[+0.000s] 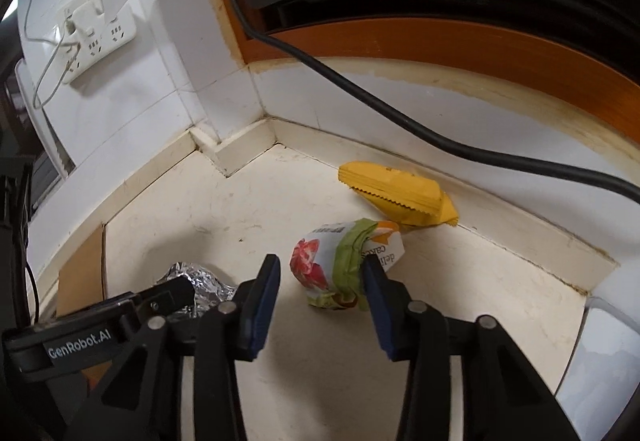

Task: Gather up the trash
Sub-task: 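Grasp the foil ball with the left tool while the right tool grasps the white-red snack packet, then carry the foil ball and snack packet down over the floor bin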

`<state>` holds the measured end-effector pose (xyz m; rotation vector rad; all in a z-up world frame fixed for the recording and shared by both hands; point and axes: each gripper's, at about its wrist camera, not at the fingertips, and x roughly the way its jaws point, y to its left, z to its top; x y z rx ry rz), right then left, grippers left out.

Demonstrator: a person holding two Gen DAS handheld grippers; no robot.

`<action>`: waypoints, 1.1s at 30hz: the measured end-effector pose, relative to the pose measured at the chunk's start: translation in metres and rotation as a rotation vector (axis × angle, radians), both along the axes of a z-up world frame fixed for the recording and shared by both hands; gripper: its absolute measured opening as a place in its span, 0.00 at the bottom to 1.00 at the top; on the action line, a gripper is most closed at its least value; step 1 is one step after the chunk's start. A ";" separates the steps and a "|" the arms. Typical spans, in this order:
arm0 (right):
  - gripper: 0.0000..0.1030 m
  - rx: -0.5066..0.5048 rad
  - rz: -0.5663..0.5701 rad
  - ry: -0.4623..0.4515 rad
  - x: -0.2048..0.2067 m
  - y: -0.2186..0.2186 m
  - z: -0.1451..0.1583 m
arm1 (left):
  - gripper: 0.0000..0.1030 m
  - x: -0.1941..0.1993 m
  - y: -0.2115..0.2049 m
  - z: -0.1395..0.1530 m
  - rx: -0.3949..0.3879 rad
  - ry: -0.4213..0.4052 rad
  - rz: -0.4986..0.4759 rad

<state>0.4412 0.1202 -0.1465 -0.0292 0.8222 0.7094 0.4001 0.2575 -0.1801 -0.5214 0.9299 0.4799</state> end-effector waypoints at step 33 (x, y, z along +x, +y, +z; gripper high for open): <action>0.05 0.209 0.074 0.107 -0.102 -0.126 0.038 | 0.51 -0.077 -0.071 0.049 -0.123 -0.110 -0.181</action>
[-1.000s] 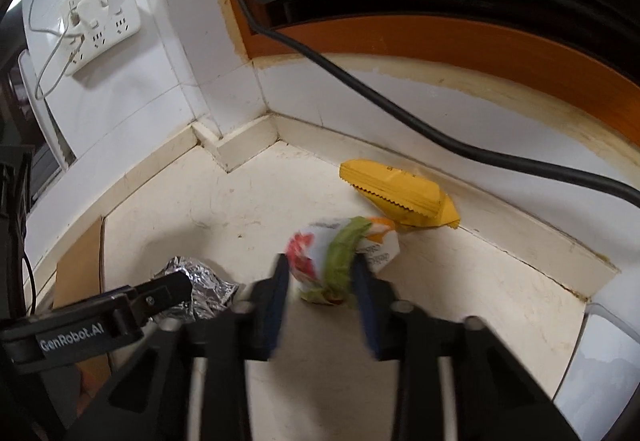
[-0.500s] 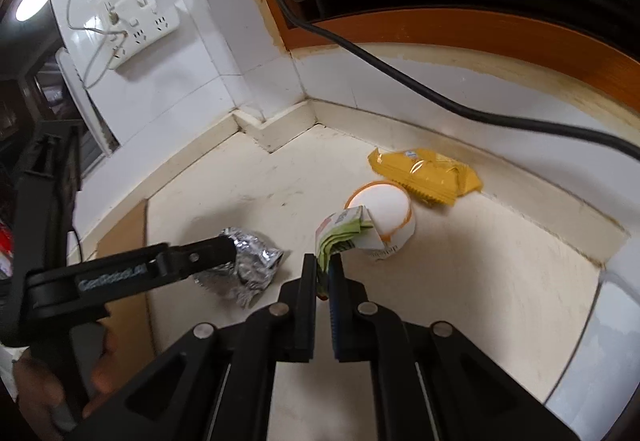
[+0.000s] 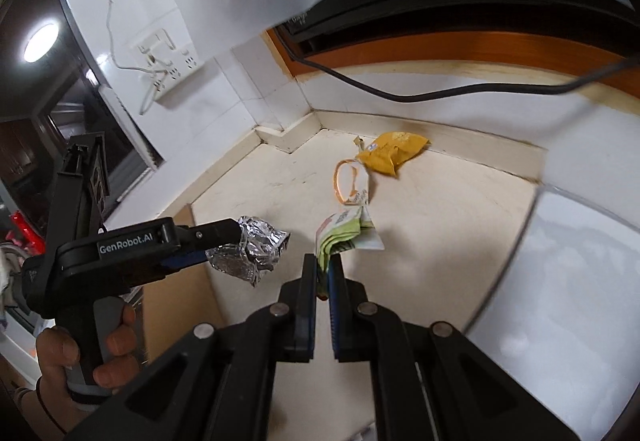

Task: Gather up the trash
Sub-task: 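Carry the foil ball and snack packet down over the floor bin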

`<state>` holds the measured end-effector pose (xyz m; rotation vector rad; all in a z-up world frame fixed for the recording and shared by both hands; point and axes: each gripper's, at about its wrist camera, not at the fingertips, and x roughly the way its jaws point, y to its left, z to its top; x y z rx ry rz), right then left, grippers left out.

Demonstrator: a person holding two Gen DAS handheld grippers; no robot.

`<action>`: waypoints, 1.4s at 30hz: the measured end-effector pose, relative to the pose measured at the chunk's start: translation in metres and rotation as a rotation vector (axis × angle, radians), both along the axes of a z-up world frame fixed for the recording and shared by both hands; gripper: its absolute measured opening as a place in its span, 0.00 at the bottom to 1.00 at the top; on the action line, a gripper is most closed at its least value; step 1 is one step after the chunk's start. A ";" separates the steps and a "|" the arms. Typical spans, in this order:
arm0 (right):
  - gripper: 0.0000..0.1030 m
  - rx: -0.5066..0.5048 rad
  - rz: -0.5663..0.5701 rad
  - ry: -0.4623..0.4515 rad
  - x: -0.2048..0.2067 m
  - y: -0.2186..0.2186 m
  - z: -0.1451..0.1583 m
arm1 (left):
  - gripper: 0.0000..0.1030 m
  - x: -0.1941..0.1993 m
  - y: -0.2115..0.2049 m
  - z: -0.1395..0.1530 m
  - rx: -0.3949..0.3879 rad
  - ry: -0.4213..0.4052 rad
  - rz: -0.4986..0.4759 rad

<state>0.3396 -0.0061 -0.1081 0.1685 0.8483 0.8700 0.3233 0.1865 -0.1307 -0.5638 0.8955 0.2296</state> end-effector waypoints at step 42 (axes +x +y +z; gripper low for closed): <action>0.05 -0.145 0.280 -0.023 -0.253 -0.183 -0.015 | 0.51 -0.294 -0.236 -0.017 0.140 0.162 -0.065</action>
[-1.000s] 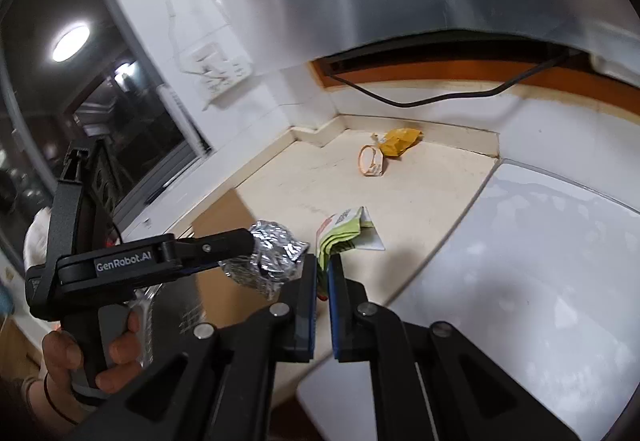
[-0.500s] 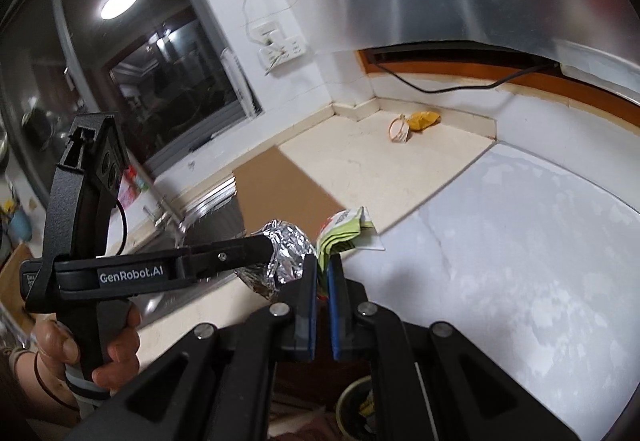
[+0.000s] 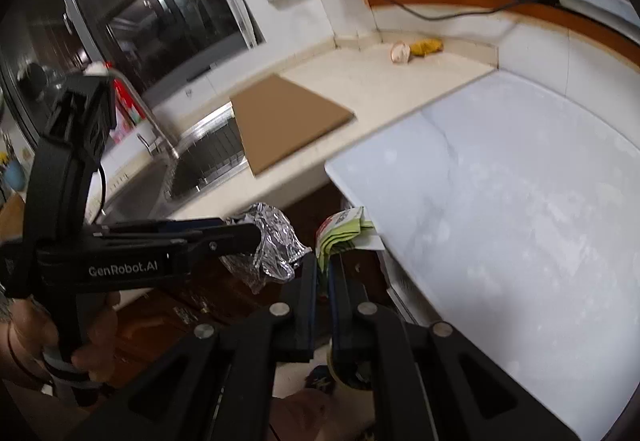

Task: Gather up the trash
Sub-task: 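Carry the foil ball and snack packet down over the floor bin, then open both tools to drop the foil and packet into the bin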

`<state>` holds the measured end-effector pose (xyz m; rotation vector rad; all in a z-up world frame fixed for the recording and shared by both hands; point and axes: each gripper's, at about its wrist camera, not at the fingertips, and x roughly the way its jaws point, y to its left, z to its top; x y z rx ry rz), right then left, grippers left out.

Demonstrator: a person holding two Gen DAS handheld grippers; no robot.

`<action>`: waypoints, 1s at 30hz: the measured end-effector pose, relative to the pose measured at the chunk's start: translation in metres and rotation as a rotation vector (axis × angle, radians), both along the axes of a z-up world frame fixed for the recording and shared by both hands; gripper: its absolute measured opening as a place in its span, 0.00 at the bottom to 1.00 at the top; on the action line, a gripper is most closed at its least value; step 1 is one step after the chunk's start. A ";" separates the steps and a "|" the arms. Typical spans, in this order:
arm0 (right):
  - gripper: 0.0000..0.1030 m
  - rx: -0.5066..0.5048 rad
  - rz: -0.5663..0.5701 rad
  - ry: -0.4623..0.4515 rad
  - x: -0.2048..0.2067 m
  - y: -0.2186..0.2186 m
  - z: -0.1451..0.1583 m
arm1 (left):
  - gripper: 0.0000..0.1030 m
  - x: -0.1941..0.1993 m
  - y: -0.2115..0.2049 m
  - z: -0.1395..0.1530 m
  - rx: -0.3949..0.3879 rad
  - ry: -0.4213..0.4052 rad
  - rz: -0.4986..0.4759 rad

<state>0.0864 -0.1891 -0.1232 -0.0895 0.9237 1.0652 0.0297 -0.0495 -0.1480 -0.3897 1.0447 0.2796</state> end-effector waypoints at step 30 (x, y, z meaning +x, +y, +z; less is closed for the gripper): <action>0.09 -0.334 -0.003 0.178 -0.013 0.076 -0.353 | 0.52 0.015 0.058 -0.351 -0.179 0.240 -0.045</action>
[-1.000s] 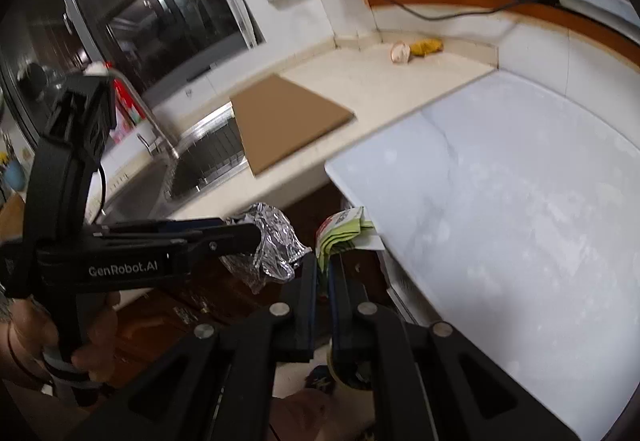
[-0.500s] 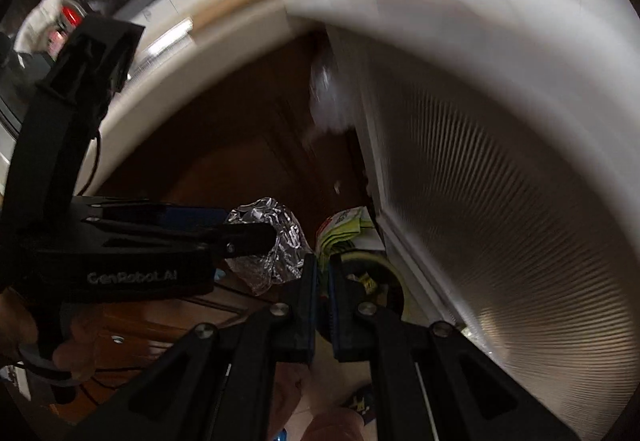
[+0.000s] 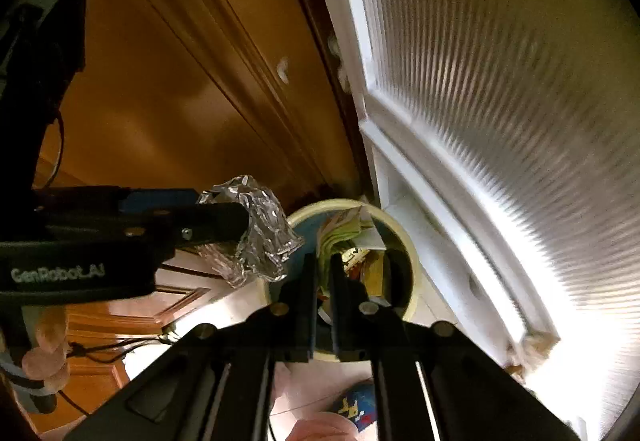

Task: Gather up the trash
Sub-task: 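Open both tools to drop the foil and packet into the bin, then raise both tools back up to the counter corner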

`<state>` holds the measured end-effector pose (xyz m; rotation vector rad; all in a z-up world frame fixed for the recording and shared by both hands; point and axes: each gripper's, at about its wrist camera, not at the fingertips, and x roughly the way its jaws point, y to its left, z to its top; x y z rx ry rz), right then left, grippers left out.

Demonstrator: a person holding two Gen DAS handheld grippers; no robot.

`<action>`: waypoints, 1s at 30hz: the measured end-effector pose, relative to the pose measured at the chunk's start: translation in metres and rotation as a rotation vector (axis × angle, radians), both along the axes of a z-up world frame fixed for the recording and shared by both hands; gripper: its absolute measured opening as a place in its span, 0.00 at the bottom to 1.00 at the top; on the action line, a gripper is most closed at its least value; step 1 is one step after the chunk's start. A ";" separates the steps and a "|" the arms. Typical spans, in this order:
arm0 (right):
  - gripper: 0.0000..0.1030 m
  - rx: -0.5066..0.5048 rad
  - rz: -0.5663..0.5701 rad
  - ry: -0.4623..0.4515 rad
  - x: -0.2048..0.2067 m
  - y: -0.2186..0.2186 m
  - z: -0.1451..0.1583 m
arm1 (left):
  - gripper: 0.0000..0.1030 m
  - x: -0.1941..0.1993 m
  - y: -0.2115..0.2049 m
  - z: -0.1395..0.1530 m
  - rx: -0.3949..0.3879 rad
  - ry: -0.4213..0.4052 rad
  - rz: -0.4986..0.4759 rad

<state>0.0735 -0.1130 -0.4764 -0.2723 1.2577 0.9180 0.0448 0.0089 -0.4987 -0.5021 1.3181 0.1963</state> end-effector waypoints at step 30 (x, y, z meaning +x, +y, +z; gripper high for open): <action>0.32 -0.078 -0.129 -0.002 -0.002 -0.022 0.036 | 0.95 -0.015 -0.023 0.049 0.107 0.025 -0.056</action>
